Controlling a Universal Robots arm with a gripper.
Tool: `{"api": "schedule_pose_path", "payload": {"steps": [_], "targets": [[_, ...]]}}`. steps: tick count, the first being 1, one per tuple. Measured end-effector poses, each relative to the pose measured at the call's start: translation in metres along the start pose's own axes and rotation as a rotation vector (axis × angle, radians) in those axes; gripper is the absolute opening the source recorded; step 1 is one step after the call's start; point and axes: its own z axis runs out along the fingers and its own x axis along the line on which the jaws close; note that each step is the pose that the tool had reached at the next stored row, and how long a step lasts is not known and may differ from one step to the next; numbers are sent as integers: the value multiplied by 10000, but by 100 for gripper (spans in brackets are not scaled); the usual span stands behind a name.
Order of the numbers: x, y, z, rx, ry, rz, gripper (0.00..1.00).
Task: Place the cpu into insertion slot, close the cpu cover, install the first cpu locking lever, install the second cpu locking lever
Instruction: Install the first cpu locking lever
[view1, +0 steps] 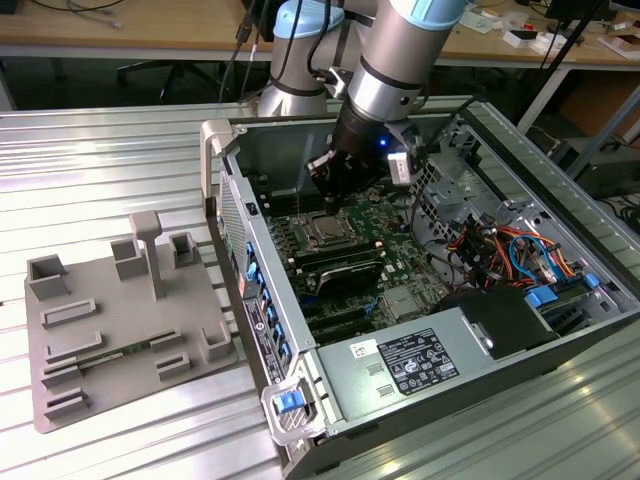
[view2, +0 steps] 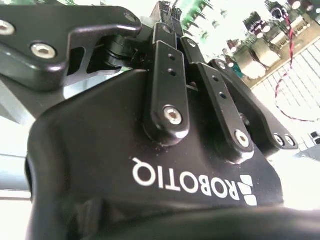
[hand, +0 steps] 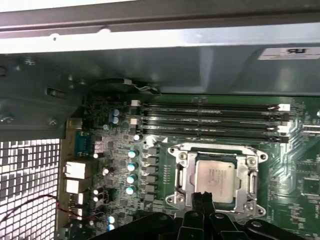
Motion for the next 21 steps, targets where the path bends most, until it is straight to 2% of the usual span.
{"api": "schedule_pose_path", "payload": {"steps": [5, 6, 9, 12, 13, 15, 17, 18, 19, 21], "targets": [[148, 7, 12, -8, -23, 0, 11], [213, 10, 18, -10, -33, -3, 11], [277, 32, 24, -16, -47, -2, 11], [286, 44, -49, -20, -61, -4, 11], [294, 46, -127, -38, -65, -4, 11], [335, 48, -133, -45, -76, -7, 11], [453, 60, -124, -63, -107, -9, 11], [486, 82, -119, -143, -114, -12, 11], [493, 115, -113, -260, -119, -22, 11], [498, 156, -105, -377, -126, -32, 11]]}}
